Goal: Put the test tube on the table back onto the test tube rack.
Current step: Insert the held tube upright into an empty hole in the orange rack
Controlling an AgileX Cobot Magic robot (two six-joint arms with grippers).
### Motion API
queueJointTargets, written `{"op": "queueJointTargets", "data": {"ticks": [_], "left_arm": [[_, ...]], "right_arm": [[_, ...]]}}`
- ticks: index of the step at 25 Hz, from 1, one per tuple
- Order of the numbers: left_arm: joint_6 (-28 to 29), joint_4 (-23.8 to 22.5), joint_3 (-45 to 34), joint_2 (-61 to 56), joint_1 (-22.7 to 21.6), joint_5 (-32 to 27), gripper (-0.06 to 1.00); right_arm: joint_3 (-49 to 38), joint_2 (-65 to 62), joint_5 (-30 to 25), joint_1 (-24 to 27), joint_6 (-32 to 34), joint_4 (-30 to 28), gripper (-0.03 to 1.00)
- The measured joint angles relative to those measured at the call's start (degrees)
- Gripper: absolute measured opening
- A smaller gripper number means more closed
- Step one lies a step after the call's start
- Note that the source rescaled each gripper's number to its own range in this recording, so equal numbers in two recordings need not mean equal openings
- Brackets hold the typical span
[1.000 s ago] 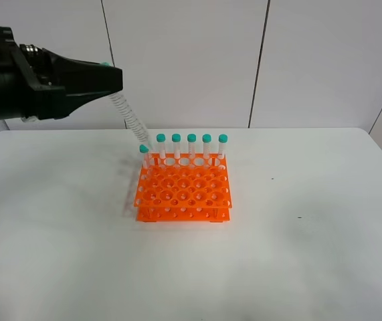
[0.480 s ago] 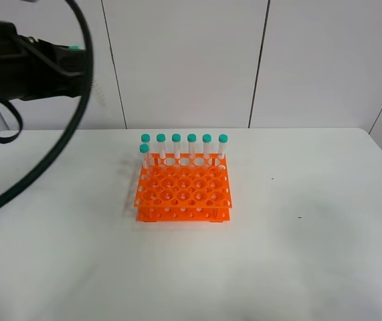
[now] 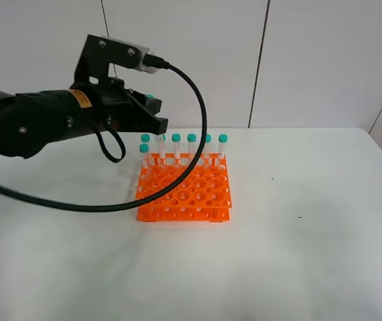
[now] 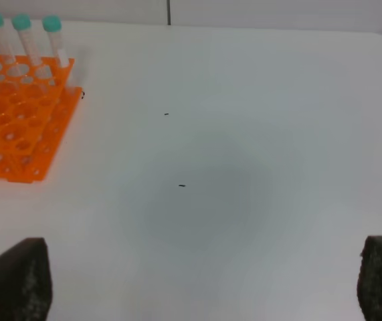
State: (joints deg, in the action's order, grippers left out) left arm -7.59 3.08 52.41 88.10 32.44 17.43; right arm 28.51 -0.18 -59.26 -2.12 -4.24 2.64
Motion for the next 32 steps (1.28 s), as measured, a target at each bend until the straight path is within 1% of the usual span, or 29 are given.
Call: {"op": "queueJointTargets", "data": {"ticks": [9, 12, 17, 19, 21, 23, 32], "left_arm": [[0.0, 0.0, 8.47, 13.78, -0.08, 0.35, 0.01], [0.21, -0.04, 9.06, 15.68, -1.2, 0.35, 0.01], [4.17, -0.14, 9.21, 15.81, -4.81, 0.52, 0.01], [4.38, -1.45, 9.21, 15.81, -5.14, 0.52, 0.01], [4.42, -4.37, 9.21, 15.95, -5.2, 1.09, 0.01], [4.55, -6.23, 9.26, 16.67, -5.4, 1.85, 0.01], [4.83, -7.45, 9.26, 18.48, -5.8, 2.04, 0.01]], "right_arm": [[0.0, 0.0, 0.0, 0.0, 0.0, 0.0, 1.0], [0.0, 0.0, 0.0, 0.0, 0.0, 0.0, 1.0], [0.0, 0.0, 0.0, 0.0, 0.0, 0.0, 1.0], [0.0, 0.0, 0.0, 0.0, 0.0, 0.0, 1.0], [0.0, 0.0, 0.0, 0.0, 0.0, 0.0, 1.0], [0.0, 0.0, 0.0, 0.0, 0.0, 0.0, 1.0], [0.0, 0.0, 0.0, 0.0, 0.0, 0.0, 1.0]]}}
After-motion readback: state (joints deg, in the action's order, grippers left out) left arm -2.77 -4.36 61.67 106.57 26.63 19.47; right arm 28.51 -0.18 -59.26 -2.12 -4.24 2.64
